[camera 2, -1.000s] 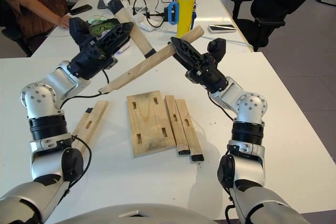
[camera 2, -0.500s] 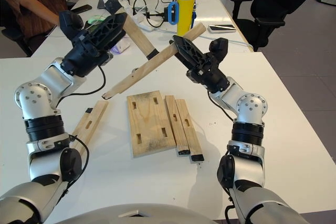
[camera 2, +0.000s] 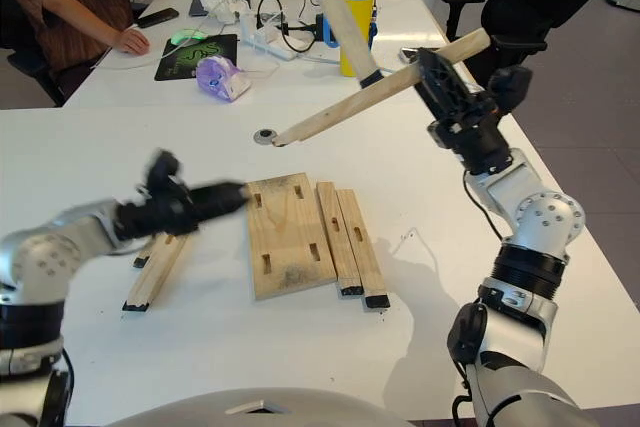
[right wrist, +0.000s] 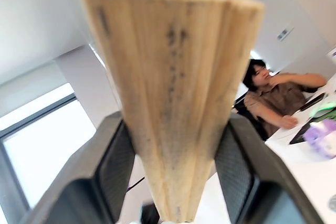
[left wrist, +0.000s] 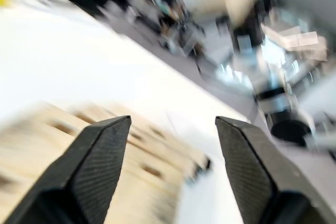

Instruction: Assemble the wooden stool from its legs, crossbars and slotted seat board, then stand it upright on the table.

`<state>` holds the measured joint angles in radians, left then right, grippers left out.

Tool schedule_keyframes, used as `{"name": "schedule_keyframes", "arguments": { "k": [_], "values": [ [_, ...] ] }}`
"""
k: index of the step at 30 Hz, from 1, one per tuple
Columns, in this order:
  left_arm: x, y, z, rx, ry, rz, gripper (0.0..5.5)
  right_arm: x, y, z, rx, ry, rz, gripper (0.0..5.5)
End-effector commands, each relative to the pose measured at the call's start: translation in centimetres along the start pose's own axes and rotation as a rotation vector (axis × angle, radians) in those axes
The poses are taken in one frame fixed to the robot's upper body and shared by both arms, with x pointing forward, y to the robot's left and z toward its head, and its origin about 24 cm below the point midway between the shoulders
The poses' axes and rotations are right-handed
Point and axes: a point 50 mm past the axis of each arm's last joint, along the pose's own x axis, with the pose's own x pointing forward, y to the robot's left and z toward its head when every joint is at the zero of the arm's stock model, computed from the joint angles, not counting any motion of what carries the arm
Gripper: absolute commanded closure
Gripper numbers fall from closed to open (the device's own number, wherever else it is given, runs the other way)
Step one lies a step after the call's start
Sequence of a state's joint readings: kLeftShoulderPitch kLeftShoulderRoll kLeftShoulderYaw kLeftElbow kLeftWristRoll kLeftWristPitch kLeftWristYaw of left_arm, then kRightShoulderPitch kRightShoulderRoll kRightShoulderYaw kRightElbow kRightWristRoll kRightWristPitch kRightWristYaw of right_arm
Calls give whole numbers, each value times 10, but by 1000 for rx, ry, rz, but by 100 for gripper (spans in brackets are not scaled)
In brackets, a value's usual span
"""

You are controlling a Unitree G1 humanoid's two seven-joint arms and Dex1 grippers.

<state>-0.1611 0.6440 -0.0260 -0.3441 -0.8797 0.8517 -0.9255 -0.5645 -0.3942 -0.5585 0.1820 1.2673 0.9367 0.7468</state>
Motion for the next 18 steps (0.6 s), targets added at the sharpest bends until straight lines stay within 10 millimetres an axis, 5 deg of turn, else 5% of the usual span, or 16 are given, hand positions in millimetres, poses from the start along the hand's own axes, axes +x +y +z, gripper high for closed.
{"name": "schedule_keyframes", "arguments": {
  "k": [1,5,10,18],
  "values": [
    [7,-8,-29,190,155,9,252,3,3,12,-36,-15,20,344],
    [11,-10,-58,437,241,81,252,3,-5,-4,-106,103,-43,344],
    [12,-3,-91,549,388,163,252,1,-12,-19,-150,179,-22,344],
    [-6,28,-93,652,536,252,252,3,-12,-25,-207,330,62,344]
  ]
}}
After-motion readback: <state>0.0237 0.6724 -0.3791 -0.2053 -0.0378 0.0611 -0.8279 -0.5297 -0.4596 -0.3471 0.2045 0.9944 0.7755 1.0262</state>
